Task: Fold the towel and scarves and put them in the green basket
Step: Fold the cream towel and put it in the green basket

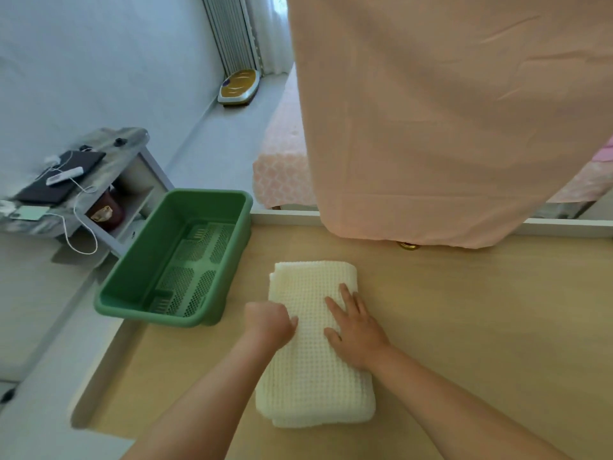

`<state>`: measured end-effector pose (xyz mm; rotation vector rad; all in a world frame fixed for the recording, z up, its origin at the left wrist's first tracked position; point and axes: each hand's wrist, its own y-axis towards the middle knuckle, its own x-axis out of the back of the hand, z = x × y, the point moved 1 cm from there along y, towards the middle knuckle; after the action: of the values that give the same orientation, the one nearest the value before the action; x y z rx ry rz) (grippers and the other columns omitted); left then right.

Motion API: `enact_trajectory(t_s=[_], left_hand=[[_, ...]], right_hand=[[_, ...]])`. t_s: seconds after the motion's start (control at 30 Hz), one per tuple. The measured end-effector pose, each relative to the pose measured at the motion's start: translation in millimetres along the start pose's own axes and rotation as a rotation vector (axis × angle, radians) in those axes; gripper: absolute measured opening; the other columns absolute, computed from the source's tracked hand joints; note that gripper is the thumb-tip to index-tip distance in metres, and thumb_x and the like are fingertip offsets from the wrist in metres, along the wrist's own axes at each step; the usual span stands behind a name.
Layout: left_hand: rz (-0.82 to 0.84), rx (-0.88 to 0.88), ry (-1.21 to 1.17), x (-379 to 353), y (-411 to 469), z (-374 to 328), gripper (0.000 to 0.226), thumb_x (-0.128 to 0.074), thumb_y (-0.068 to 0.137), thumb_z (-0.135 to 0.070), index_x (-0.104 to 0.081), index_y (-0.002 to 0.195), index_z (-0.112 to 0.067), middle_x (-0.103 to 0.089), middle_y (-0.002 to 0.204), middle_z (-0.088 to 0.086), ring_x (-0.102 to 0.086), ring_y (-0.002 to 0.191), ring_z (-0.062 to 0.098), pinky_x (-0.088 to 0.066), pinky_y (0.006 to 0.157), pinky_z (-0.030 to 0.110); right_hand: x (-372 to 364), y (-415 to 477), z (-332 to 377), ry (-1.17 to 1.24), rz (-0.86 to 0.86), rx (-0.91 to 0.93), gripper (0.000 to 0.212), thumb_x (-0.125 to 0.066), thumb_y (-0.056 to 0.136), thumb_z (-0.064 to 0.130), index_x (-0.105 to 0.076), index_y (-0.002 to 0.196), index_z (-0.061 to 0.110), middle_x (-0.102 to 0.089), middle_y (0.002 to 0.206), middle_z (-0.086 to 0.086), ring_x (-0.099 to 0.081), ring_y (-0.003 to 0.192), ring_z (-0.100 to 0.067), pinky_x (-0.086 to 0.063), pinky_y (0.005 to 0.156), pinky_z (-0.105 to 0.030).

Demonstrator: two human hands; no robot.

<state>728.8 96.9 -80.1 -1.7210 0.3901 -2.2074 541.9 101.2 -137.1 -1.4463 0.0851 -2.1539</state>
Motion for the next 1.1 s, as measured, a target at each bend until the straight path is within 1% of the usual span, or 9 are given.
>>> enact_trajectory(t_s=[0.17, 0.23, 0.3, 0.4, 0.57, 0.77, 0.9, 1.03, 1.1], left_hand=[[-0.461, -0.235, -0.163, -6, 31, 33, 0.014, -0.039, 0.097, -0.031, -0.047, 0.096, -0.019, -0.056, 0.108, 0.003, -0.050, 0.093, 0.019, -0.044, 0.079, 0.032], [-0.384, -0.306, -0.157, -11, 50, 40, 0.039, -0.036, 0.098, -0.043, -0.045, 0.128, -0.019, -0.044, 0.141, 0.009, -0.042, 0.125, 0.029, -0.039, 0.098, 0.042], [-0.205, -0.268, -0.192, -21, 66, 47, 0.060, -0.027, 0.098, -0.056, -0.020, 0.153, -0.030, -0.015, 0.162, 0.011, -0.013, 0.147, 0.039, -0.019, 0.114, 0.056], [0.001, -0.181, -0.379, -46, 81, 55, 0.070, -0.022, 0.093, -0.069, 0.006, 0.153, -0.045, 0.007, 0.163, 0.013, 0.008, 0.148, 0.042, -0.005, 0.117, 0.062], [0.039, -0.279, -0.643, -57, 100, 53, 0.075, -0.036, 0.089, -0.071, 0.002, 0.150, -0.051, 0.008, 0.164, 0.001, 0.016, 0.149, 0.031, -0.002, 0.118, 0.059], [-0.113, -0.427, -0.407, -29, 112, 54, 0.073, -0.042, 0.098, -0.049, 0.001, 0.156, -0.034, 0.011, 0.164, 0.005, 0.016, 0.149, 0.029, 0.008, 0.118, 0.057], [-0.162, -0.596, -0.356, -30, 89, 72, 0.067, -0.043, 0.095, -0.054, -0.023, 0.154, -0.031, 0.003, 0.165, 0.003, 0.013, 0.150, 0.022, 0.003, 0.121, 0.049], [-0.035, -0.763, -0.330, -37, 58, 86, 0.107, -0.052, 0.067, -0.084, -0.016, 0.154, -0.034, 0.001, 0.163, -0.009, 0.011, 0.149, 0.016, -0.006, 0.123, 0.047], [-0.070, -0.796, -0.259, -41, 50, 91, 0.115, -0.060, 0.058, -0.079, -0.014, 0.152, -0.032, -0.003, 0.160, -0.007, 0.005, 0.149, 0.019, -0.009, 0.123, 0.044]], right_hand=[[-14, 23, 43, -0.068, -0.068, -0.013, 0.069, -0.037, 0.094, 0.045, -0.010, 0.157, 0.035, 0.021, 0.164, 0.001, 0.014, 0.152, -0.024, -0.017, 0.120, -0.054], [-17, 28, 57, -0.096, -0.128, -0.035, 0.070, -0.039, 0.091, 0.044, -0.013, 0.156, 0.034, 0.020, 0.164, 0.000, 0.018, 0.151, -0.021, -0.013, 0.120, -0.057], [-21, 29, 67, -0.130, -0.143, -0.001, 0.072, -0.040, 0.091, 0.044, -0.011, 0.156, 0.034, 0.022, 0.164, 0.003, 0.024, 0.149, -0.014, -0.009, 0.119, -0.054], [-30, 25, 70, -0.121, -0.104, 0.001, 0.075, -0.039, 0.091, 0.049, -0.002, 0.156, 0.040, 0.022, 0.163, 0.009, 0.028, 0.146, -0.005, -0.010, 0.120, -0.050], [-42, 24, 61, -0.088, -0.116, -0.158, 0.076, -0.030, 0.089, 0.057, 0.001, 0.156, 0.042, 0.020, 0.164, 0.009, 0.023, 0.148, -0.008, -0.017, 0.122, -0.044], [-29, 53, 58, -0.067, -0.101, -0.297, 0.074, -0.032, 0.094, 0.055, 0.005, 0.156, 0.040, 0.022, 0.163, 0.008, 0.023, 0.149, -0.010, -0.014, 0.123, -0.044], [-5, 79, 59, -0.068, -0.099, -0.372, 0.071, -0.031, 0.098, 0.053, 0.003, 0.158, 0.033, 0.021, 0.164, 0.002, 0.019, 0.150, -0.016, -0.012, 0.122, -0.049], [16, 84, 67, -0.115, -0.140, -0.367, 0.069, -0.033, 0.100, 0.049, -0.009, 0.158, 0.021, 0.012, 0.165, -0.008, 0.014, 0.152, -0.023, -0.005, 0.122, -0.052], [15, 72, 74, -0.112, -0.153, -0.253, 0.073, -0.033, 0.099, 0.054, -0.010, 0.158, 0.018, 0.011, 0.166, -0.007, 0.017, 0.151, -0.021, 0.001, 0.123, -0.051]])
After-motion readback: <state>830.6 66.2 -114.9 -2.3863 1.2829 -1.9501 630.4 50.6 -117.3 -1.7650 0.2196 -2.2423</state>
